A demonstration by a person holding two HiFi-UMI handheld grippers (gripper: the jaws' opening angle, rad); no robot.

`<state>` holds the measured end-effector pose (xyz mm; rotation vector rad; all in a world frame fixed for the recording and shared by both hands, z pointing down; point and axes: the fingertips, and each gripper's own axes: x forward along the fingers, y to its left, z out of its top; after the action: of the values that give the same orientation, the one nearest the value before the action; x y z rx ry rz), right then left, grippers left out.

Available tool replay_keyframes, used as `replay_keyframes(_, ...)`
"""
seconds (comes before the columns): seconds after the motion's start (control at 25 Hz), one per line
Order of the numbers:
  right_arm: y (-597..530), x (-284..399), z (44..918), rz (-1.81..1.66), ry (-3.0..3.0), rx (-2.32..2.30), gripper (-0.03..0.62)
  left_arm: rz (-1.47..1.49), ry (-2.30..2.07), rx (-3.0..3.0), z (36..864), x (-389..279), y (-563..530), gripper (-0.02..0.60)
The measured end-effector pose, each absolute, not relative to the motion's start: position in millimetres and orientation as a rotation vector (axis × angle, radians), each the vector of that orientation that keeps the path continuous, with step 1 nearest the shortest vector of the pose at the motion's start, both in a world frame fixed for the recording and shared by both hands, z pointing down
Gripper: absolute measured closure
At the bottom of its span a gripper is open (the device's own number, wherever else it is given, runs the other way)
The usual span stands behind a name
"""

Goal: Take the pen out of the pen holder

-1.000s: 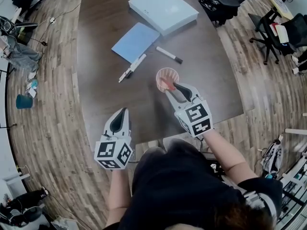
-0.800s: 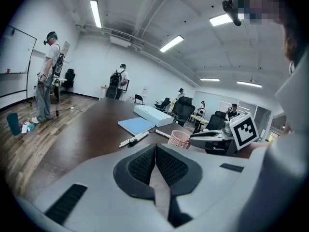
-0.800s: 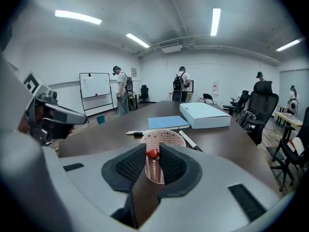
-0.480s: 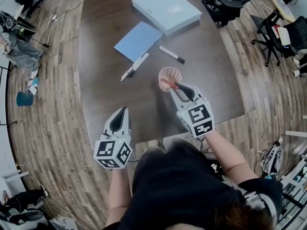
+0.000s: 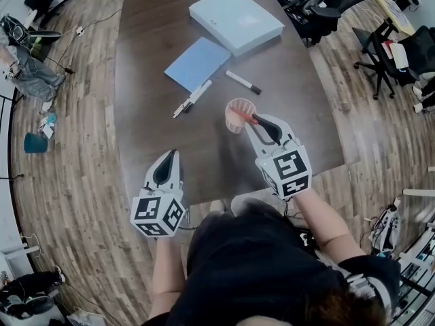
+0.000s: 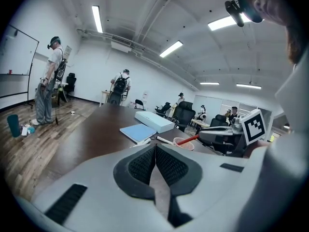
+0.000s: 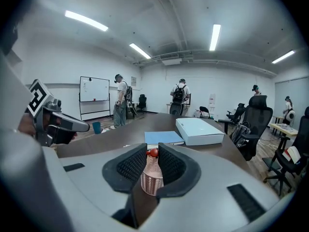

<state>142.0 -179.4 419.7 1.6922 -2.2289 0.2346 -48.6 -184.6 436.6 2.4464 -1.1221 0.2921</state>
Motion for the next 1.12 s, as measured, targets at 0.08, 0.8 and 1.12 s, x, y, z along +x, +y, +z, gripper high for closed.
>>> replay_keyframes(0.08, -178, 142, 410, 0.212, -2.235, 1.702, 0.505, 0.274, -1.142, 2.45, 431, -54, -187, 0.554)
replay_keyframes(0.8, -172, 87, 366, 0.092, -2.429, 1.577, 0.505, 0.204, -1.327, 2.359, 424, -112, -173, 0.554)
replay_keyframes(1.12, -172, 28, 383, 0.107, -2.558, 1.35, 0.505, 0.201, -1.455, 2.257, 434, -155, -154, 0.554)
